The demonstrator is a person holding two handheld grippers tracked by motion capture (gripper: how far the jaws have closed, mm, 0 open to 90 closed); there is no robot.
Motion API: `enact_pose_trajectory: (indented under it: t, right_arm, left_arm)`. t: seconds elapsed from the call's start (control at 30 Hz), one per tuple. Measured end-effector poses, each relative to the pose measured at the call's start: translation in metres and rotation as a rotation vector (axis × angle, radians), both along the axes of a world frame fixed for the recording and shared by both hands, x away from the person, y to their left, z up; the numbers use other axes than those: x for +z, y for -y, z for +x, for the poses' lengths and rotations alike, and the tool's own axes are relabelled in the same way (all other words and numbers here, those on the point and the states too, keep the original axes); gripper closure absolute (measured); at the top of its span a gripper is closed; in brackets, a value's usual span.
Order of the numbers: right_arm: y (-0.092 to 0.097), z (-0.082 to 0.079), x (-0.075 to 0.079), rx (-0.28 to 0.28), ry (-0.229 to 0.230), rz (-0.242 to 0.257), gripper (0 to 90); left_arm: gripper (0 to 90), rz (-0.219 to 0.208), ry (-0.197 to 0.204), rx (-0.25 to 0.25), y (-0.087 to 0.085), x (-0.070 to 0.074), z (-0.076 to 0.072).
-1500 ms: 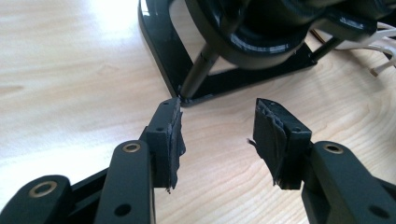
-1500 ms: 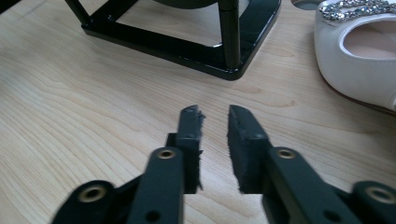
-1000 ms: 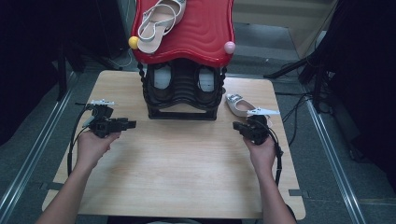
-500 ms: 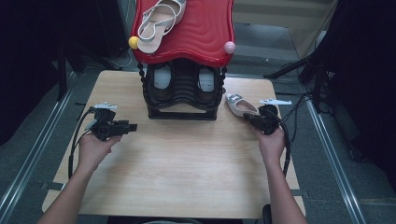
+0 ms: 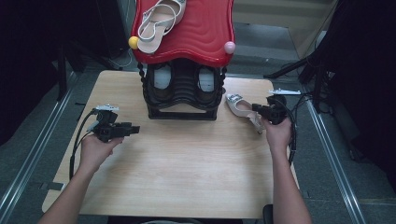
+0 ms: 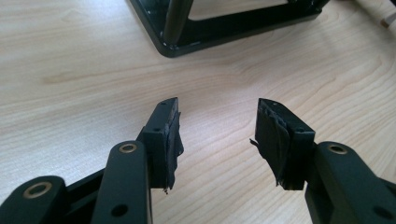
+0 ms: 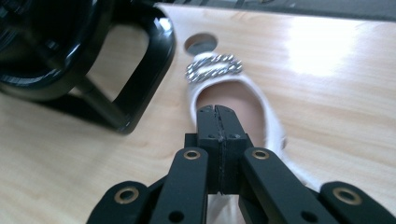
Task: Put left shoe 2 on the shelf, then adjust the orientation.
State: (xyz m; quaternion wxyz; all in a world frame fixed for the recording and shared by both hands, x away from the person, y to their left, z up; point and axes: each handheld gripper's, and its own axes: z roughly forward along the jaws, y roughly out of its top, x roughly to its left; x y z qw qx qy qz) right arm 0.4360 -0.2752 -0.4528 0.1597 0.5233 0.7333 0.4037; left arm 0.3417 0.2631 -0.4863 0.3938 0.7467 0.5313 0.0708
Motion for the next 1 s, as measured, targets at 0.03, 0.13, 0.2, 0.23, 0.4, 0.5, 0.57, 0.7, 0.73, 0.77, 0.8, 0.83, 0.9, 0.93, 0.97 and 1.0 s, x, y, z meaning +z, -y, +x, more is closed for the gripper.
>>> enact_pose_trajectory:
  t: [0.03, 0.13, 0.2, 0.23, 0.4, 0.5, 0.57, 0.7, 0.73, 0.77, 0.8, 0.83, 0.9, 0.93, 0.97, 1.0]
  right_arm:
    - [0.003, 0.002, -0.002, -0.008, -0.003, 0.010, 90.0]
    - [0.008, 0.008, -0.009, -0.027, -0.025, 0.000, 90.0]
    - [0.008, 0.010, -0.013, -0.025, -0.036, -0.002, 90.0]
    - [0.007, 0.010, -0.014, -0.022, -0.041, -0.007, 90.0]
    - [0.003, 0.011, -0.024, -0.026, -0.059, -0.032, 90.0]
    - [-0.001, 0.011, -0.029, -0.016, -0.066, -0.050, 90.0]
    - [-0.004, 0.012, -0.031, -0.014, -0.070, -0.046, 90.0]
    - [-0.009, 0.010, -0.031, -0.015, -0.081, -0.041, 90.0]
    - [-0.010, 0.010, -0.031, -0.015, -0.083, -0.040, 90.0]
    - [-0.010, 0.010, -0.031, -0.015, -0.086, -0.038, 90.0]
    - [-0.011, 0.010, -0.031, -0.019, -0.093, -0.028, 90.0]
    - [-0.012, 0.010, -0.031, -0.023, -0.101, -0.021, 90.0]
    - [-0.013, 0.010, -0.031, -0.018, -0.103, -0.012, 90.0]
    - [-0.013, 0.010, -0.032, -0.020, -0.109, -0.006, 90.0]
    - [-0.014, 0.010, -0.032, -0.019, -0.112, 0.004, 90.0]
    - [-0.015, 0.010, -0.032, -0.022, -0.121, 0.014, 90.0]
  left_arm:
    - [50.4, 0.008, 0.004, 0.001, 0.000, 0.000, 0.000]
    - [50.6, 0.009, 0.005, 0.003, -0.001, 0.000, 0.000]
    - [50.6, 0.013, 0.006, 0.000, -0.001, 0.000, 0.000]
    - [50.6, 0.016, 0.009, 0.001, -0.001, 0.000, 0.000]
    - [50.7, 0.018, 0.013, -0.003, -0.001, -0.001, 0.000]
    - [50.6, 0.020, 0.017, -0.001, 0.000, -0.001, 0.000]
    - [50.7, 0.022, 0.019, 0.001, -0.001, -0.001, 0.000]
    - [50.8, 0.019, 0.023, 0.002, -0.002, -0.001, 0.000]
    - [50.8, 0.016, 0.023, 0.005, -0.002, -0.001, 0.000]
    - [50.8, 0.020, 0.023, 0.004, -0.002, -0.001, 0.000]
    - [50.7, 0.021, 0.022, 0.002, -0.002, -0.001, 0.000]
    - [50.8, 0.020, 0.022, 0.002, -0.002, -0.001, 0.001]
    - [50.7, 0.023, 0.019, -0.001, -0.002, -0.002, 0.001]
    - [50.5, 0.026, 0.013, -0.007, -0.002, -0.003, 0.002]
    - [50.5, 0.029, 0.009, -0.006, -0.002, -0.003, 0.002]
    - [50.5, 0.034, 0.009, -0.006, -0.002, -0.003, 0.002]
